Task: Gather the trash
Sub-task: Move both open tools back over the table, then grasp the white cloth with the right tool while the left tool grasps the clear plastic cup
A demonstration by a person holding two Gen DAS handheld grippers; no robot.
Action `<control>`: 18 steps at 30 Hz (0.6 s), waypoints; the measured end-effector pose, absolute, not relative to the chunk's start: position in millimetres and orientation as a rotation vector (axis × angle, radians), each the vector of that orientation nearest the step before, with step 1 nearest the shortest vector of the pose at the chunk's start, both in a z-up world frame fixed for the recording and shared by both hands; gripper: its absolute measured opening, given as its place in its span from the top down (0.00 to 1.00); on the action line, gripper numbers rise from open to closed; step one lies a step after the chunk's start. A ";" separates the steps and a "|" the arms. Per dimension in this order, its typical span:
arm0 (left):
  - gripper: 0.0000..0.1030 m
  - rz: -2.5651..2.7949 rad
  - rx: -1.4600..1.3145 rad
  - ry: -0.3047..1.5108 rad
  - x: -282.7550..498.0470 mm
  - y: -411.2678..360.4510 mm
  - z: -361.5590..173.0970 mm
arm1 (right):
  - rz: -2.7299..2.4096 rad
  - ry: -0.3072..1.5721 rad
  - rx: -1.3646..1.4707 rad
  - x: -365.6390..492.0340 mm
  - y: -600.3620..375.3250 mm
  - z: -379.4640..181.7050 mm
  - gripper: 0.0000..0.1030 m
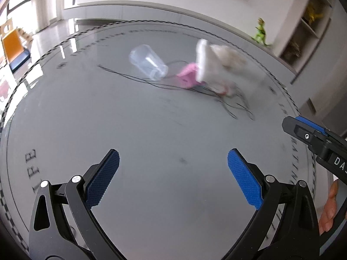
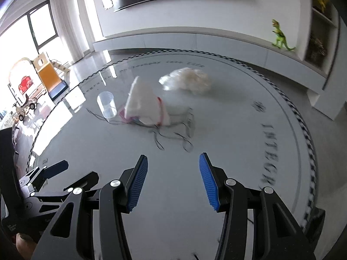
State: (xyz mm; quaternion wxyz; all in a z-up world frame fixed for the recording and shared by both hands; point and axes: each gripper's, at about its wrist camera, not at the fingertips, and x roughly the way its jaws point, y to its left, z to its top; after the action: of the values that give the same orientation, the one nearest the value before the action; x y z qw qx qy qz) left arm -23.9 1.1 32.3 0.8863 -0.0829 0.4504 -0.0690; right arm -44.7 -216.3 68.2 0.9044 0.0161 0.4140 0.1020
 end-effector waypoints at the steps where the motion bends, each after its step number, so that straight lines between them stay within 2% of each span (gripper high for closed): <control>1: 0.06 -0.135 -0.178 0.936 -21.1 5.8 32.2 | 0.222 0.858 0.035 -37.2 -210.2 67.8 0.50; 18: 0.06 -0.100 -0.183 0.913 28.1 26.5 35.8 | 0.270 0.900 0.086 68.5 -152.1 62.5 0.50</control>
State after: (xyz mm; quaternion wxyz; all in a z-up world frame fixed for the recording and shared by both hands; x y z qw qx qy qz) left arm 28.1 26.5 35.8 0.8923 -0.0881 0.4402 -0.0483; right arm 68.5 -152.1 62.5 0.8907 0.0417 0.4336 0.1303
